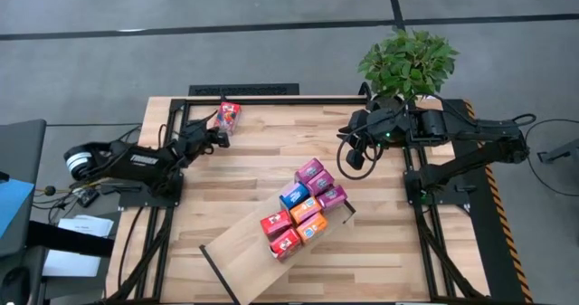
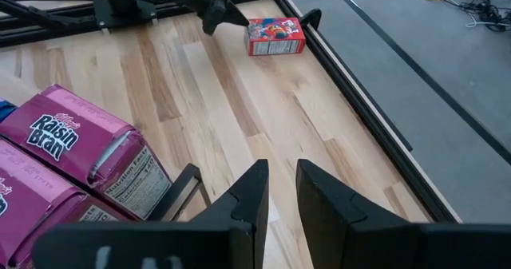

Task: Stack cereal on shelf
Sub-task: Put the red cereal box onto the shelf

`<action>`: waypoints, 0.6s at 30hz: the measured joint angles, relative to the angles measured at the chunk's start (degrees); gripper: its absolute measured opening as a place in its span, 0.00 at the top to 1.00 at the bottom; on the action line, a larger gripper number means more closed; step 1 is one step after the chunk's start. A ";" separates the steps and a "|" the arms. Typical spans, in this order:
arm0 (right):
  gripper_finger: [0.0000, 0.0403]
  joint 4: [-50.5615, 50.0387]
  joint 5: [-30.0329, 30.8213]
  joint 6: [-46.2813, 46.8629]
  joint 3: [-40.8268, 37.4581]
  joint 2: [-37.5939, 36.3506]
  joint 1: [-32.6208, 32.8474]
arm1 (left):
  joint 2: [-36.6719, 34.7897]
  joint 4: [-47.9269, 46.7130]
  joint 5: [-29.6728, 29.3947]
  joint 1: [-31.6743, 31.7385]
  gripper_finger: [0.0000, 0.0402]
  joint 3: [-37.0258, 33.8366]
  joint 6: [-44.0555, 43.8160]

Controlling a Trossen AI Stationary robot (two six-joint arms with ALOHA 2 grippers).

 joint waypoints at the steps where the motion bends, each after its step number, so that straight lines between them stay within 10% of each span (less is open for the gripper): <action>1: 0.77 0.00 0.00 0.00 0.00 0.00 0.00 | 1.01 0.96 -0.01 0.00 1.00 0.00 -0.04; 18: 0.77 -0.07 -0.02 0.04 0.00 0.00 0.20 | 10.18 7.14 4.31 -10.93 1.00 -0.02 -6.94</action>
